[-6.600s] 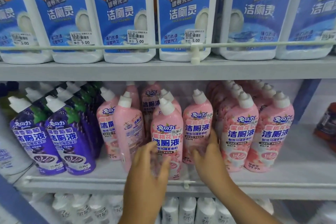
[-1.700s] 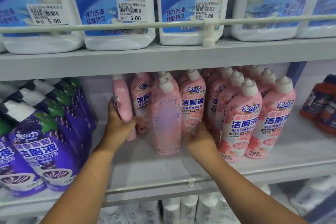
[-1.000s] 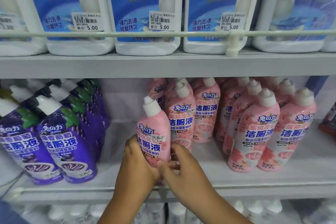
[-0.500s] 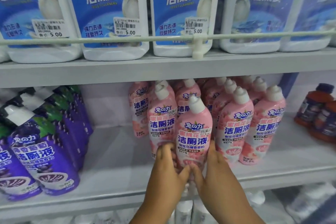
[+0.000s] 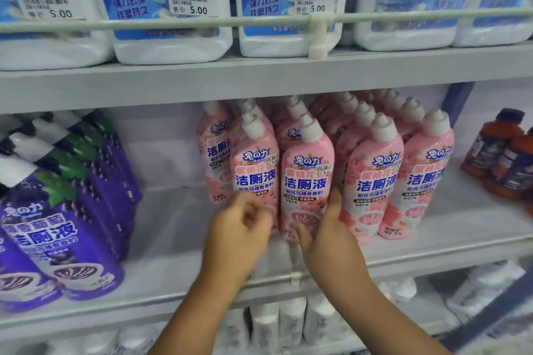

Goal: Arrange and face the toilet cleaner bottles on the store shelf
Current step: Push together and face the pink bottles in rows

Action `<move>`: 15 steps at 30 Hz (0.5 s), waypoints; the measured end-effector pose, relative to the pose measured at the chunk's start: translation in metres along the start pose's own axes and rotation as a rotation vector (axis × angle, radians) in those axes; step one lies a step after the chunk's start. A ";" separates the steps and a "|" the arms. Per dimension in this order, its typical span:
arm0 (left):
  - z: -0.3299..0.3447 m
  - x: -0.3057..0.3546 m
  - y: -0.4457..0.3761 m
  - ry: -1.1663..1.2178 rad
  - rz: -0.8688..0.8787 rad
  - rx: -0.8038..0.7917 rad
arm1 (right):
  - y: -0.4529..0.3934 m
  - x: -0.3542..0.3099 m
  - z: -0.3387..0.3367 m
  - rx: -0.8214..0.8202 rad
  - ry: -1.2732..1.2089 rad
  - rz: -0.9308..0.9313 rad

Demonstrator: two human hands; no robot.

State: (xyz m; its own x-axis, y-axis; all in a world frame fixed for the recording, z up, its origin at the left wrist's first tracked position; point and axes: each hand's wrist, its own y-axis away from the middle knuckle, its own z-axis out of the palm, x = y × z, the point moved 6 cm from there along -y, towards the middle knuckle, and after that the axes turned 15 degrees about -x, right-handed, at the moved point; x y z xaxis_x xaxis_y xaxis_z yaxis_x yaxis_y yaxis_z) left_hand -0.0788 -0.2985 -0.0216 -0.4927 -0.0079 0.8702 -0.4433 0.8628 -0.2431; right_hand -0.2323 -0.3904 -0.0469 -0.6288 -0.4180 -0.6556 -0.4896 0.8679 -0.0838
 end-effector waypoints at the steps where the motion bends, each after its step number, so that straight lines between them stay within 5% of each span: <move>1: -0.025 -0.005 -0.004 0.077 0.010 0.143 | -0.004 0.001 0.002 0.006 -0.020 0.005; 3: -0.067 -0.020 -0.020 0.191 0.012 0.395 | -0.014 0.004 0.006 0.014 -0.042 0.026; 5: -0.090 -0.041 -0.047 0.170 -0.081 0.454 | -0.024 0.002 0.008 0.020 -0.033 0.033; 10: -0.072 -0.065 -0.100 0.074 -0.154 -0.025 | -0.041 0.003 0.011 0.024 0.037 0.039; 15: -0.069 -0.078 -0.113 0.009 -0.207 -0.005 | -0.055 -0.003 0.024 0.048 0.151 -0.072</move>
State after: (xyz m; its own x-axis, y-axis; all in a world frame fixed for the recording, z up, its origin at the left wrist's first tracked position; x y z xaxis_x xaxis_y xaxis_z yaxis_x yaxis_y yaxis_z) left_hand 0.0615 -0.3600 -0.0325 -0.3849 -0.1805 0.9051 -0.5309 0.8455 -0.0571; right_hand -0.1894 -0.4306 -0.0584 -0.6784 -0.5118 -0.5271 -0.5094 0.8447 -0.1646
